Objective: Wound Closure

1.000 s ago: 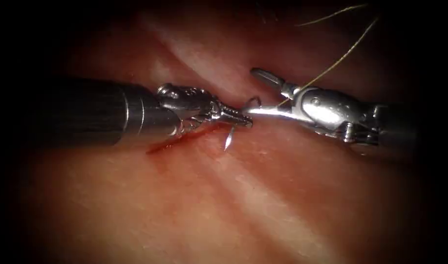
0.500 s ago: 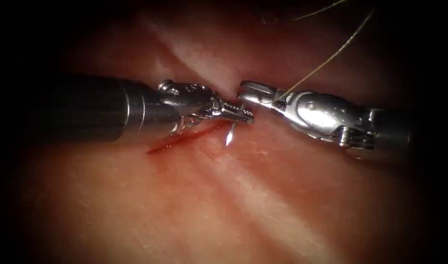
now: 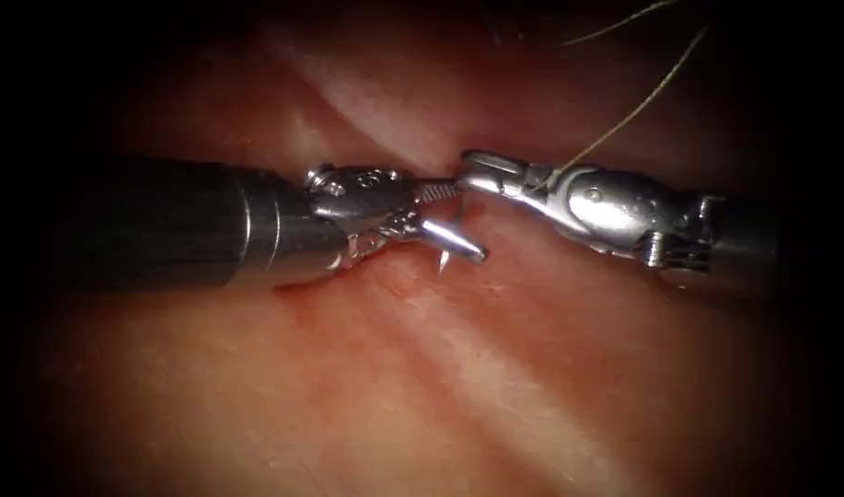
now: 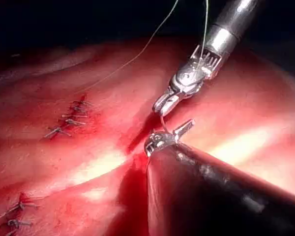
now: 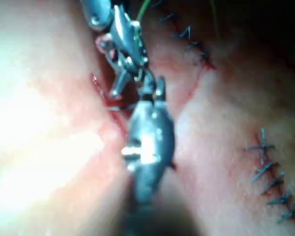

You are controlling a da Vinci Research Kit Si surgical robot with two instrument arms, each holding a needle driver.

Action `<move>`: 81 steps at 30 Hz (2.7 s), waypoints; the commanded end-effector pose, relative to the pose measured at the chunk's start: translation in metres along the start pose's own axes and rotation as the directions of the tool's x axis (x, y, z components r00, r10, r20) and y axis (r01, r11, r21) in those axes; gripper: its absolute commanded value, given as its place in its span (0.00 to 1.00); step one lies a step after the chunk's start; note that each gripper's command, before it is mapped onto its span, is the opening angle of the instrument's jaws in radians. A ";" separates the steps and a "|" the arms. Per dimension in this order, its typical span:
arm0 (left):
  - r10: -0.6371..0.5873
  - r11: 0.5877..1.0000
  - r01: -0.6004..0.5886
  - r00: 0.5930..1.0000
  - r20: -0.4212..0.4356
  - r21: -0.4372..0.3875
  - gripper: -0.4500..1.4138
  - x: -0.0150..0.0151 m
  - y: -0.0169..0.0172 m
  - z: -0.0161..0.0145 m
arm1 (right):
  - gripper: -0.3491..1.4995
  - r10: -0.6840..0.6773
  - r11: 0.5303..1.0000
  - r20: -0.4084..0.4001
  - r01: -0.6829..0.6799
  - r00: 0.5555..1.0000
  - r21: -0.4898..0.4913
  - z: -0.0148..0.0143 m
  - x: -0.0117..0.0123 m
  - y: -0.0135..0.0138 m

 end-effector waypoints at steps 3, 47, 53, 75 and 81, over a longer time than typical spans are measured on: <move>0.031 1.000 -0.031 1.000 0.007 0.002 0.88 -0.0004 0.0002 -0.0006 | 0.00 -0.065 0.996 -0.023 0.067 0.998 0.055 0.0002 -0.0004 0.0014; 0.231 0.928 -0.287 0.943 0.238 0.239 0.41 -0.0139 0.0014 -0.0035 | 0.00 -0.358 0.879 -0.297 0.427 0.886 0.214 0.0073 -0.0013 0.0004; 0.234 0.925 -0.294 0.940 0.247 0.242 0.41 -0.0146 0.0007 -0.0034 | 0.00 -0.364 0.877 -0.300 0.433 0.882 0.209 0.0081 -0.0015 0.0004; 0.247 0.920 -0.310 0.933 0.261 0.240 0.34 -0.0163 -0.0013 -0.0039 | 0.00 -0.383 0.868 -0.317 0.455 0.868 0.197 0.0103 -0.0024 0.0005; 0.247 0.919 -0.311 0.933 0.261 0.241 0.32 -0.0163 -0.0014 -0.0039 | 0.00 -0.392 0.864 -0.318 0.464 0.864 0.194 0.0105 -0.0031 0.0007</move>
